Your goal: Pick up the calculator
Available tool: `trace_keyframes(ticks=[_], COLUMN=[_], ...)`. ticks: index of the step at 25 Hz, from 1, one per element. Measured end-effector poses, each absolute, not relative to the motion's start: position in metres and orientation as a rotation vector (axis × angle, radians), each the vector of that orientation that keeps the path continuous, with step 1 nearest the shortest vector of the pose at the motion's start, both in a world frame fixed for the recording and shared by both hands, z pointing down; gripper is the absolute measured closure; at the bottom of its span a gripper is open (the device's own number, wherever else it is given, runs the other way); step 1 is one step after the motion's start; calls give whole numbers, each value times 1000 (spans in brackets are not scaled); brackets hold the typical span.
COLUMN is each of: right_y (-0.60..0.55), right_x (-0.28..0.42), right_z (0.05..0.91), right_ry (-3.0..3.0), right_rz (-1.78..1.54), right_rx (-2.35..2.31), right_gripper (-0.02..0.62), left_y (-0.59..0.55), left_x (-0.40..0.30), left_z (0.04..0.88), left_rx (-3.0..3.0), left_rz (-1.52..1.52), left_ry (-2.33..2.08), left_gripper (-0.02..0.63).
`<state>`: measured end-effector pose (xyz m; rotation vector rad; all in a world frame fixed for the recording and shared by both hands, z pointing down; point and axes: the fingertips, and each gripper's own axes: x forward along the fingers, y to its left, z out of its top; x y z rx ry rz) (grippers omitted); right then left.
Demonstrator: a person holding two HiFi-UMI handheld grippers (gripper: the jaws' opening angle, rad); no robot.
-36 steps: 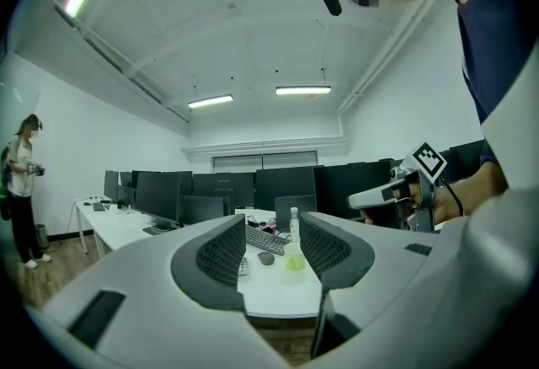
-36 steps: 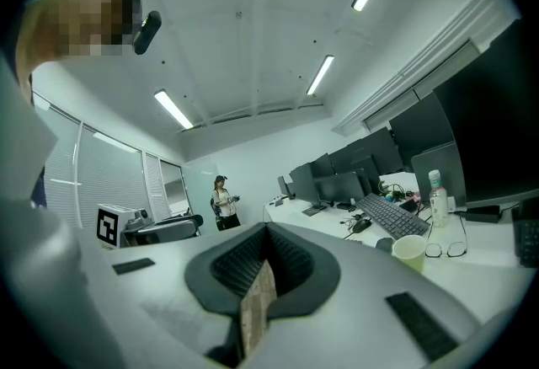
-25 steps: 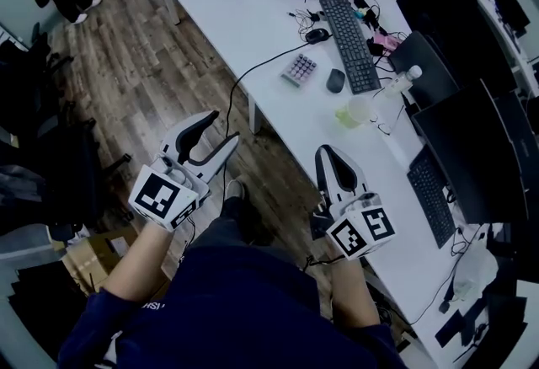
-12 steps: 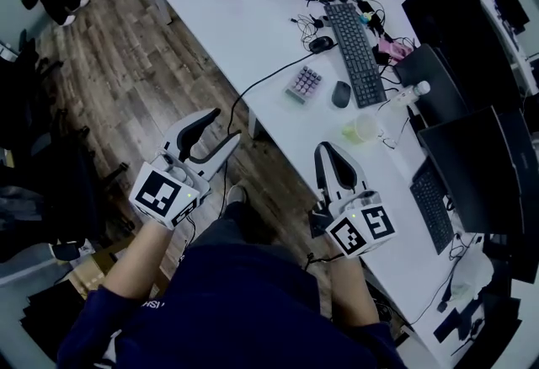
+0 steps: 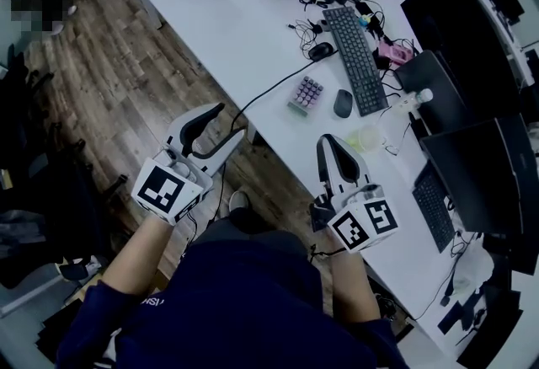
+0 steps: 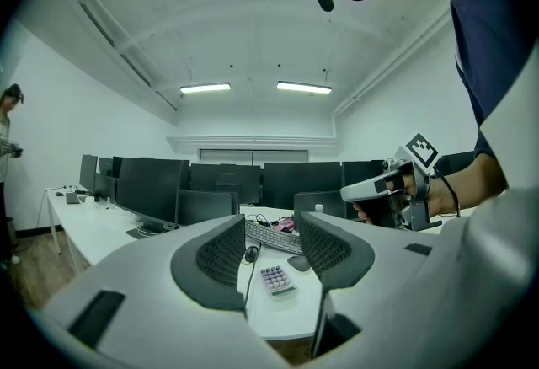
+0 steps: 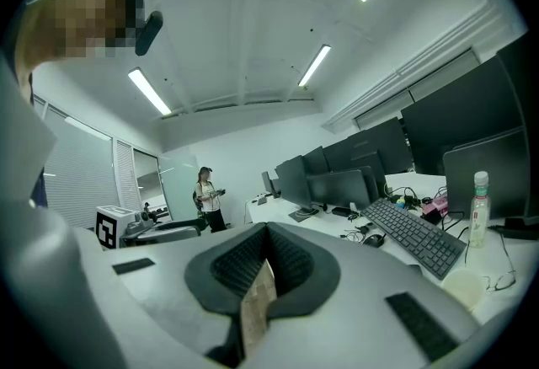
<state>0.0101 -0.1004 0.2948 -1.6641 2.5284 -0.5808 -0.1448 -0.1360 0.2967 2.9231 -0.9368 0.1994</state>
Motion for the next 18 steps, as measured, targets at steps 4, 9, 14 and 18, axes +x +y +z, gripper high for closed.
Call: trace_keyframes(ticks=[4, 9, 14, 18], right_y=[-114, -127, -141, -154], right_x=[12, 19, 27, 36], right_z=[293, 297, 304, 313], right_ry=[2517, 2495, 2478, 2469], right_rz=[-568, -569, -582, -601], right_rx=[-1689, -1716, -1729, -1736], right_gripper=[591, 591, 591, 591], left_y=[-151, -165, -177, -189], left_x=[-143, -136, -130, -121], left_z=[298, 303, 311, 320], left_rx=[2940, 2959, 2963, 2967], left_rz=[202, 225, 254, 277], left_ry=[-910, -880, -862, -845], left_gripper=[390, 390, 390, 390])
